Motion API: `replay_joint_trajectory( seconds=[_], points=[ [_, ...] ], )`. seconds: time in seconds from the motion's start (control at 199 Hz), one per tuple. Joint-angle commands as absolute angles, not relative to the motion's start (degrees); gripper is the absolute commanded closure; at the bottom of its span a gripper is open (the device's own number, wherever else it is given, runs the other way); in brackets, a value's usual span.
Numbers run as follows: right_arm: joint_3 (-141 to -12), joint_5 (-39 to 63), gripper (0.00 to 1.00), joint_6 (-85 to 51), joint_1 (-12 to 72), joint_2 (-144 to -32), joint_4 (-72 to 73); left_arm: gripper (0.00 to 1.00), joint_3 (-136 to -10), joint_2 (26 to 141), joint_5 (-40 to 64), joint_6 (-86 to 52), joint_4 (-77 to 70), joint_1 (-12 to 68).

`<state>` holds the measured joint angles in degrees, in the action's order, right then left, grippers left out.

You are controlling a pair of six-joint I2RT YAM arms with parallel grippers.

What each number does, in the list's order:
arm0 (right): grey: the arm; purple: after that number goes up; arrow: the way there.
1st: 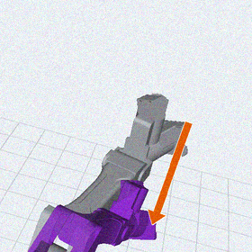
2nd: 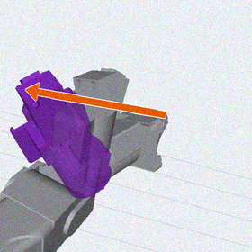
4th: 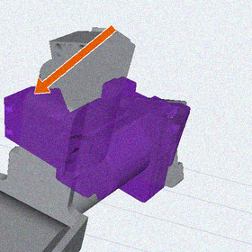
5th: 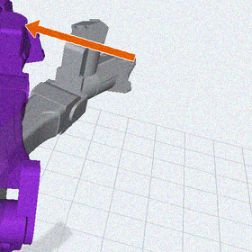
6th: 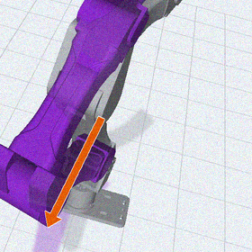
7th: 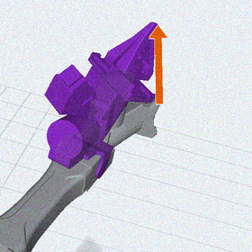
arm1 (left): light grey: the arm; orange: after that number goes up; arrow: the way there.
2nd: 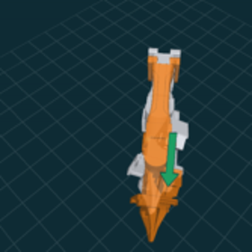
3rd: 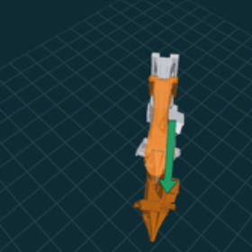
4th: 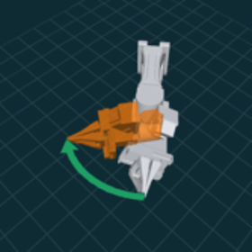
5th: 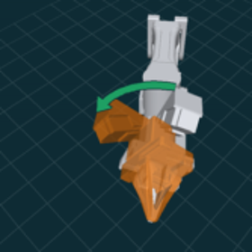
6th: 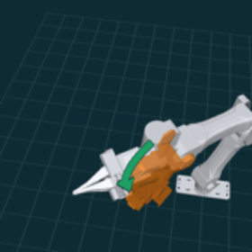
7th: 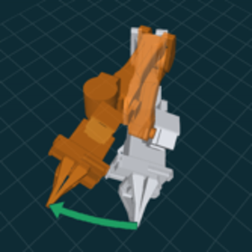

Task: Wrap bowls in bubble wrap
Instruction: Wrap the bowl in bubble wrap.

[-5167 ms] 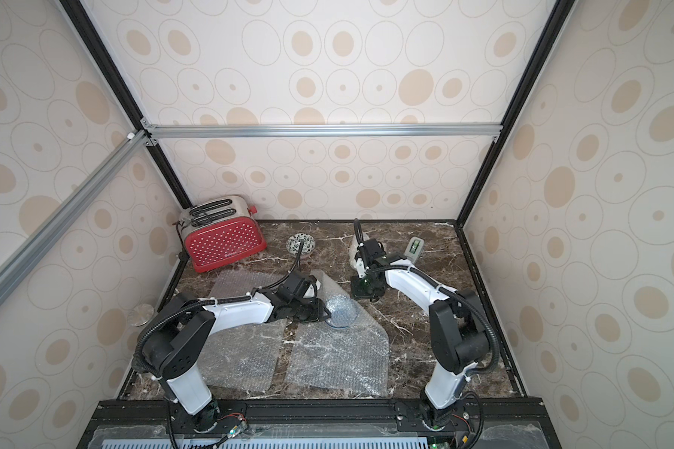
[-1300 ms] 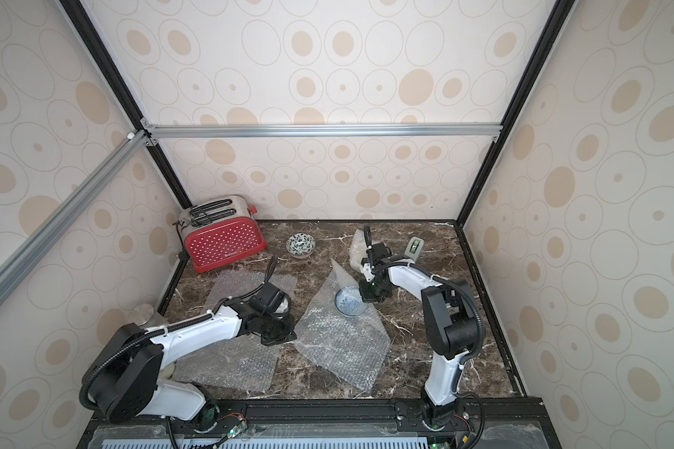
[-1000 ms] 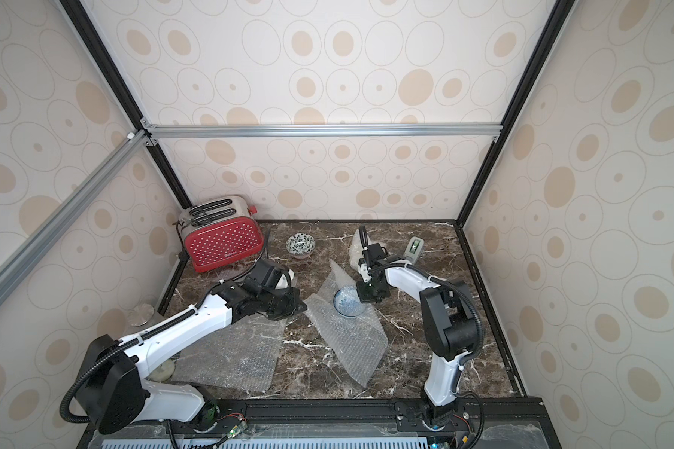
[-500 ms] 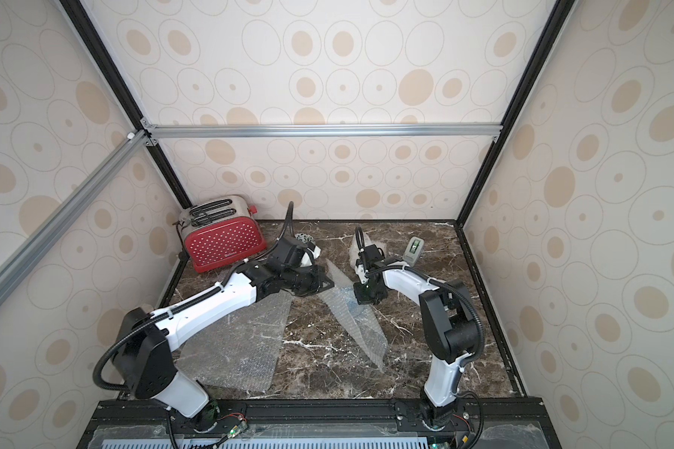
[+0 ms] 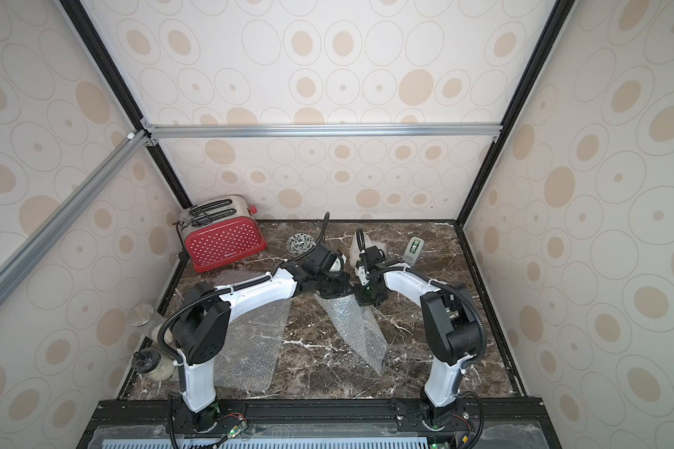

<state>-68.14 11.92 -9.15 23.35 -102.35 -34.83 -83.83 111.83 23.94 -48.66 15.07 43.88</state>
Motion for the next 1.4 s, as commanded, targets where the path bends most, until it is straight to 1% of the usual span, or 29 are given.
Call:
replay_joint_trajectory(
  seconds=[0.0,0.076,0.216,0.357,0.534,0.654,0.775,0.826,0.876,0.997,1.269,1.399],
  points=[
    [-67.49,15.22,0.98,-8.7,23.68,-100.31,-34.75,0.97,-87.57,114.04,21.83,-47.3,11.81,43.8],
    [-67.46,16.13,0.98,-8.69,23.68,-100.46,-34.7,0.97,-88.51,115.6,21.1,-46.98,11.6,43.77],
    [-66.94,16.98,0.98,-8.57,23.7,-99.54,-34.21,0.98,-85.83,116.48,18.55,-47.1,8.77,43.44],
    [-66.8,17.1,0.98,-8.35,23.66,-99.19,-34.19,0.98,-86.05,119.26,19.82,-48.89,5.71,43.32],
    [-66.75,16.53,0.97,-8.16,23.7,-98.05,-34.61,0.98,-83.48,120.85,21.14,-50.8,1.76,43.34],
    [-66.89,16.25,0.91,-8.04,23.67,-97.22,-35.23,0.98,-79.9,119.43,21.02,-50.94,0.27,43.33],
    [-66.79,15.51,0.76,-8.05,23.66,-96.46,-35.37,0.98,-77.91,118.09,20.81,-50.91,-0.16,43.33],
    [-66.88,15.04,0.72,-8.04,23.52,-96.13,-35.73,0.98,-77.74,117.8,20.87,-50.93,-0.18,43.37],
    [-66.8,14.65,0.69,-7.95,23.55,-95.57,-35.88,0.98,-77.56,117.45,20.81,-50.89,-0.18,43.33],
    [-66.62,14.22,0.67,-7.8,23.09,-93.77,-36.43,0.98,-77.8,116.43,20.58,-50.35,0.41,43.33],
    [-65.05,11.63,0.66,-7.73,20.78,-89.48,-38.6,0.98,-78.48,114.79,19.87,-49.09,1.78,43.34],
    [-65.76,8.46,0.66,-8.76,19.65,-86.48,-40.42,0.97,-78.75,115.22,20.17,-49.03,1.76,43.37]
  ],
)
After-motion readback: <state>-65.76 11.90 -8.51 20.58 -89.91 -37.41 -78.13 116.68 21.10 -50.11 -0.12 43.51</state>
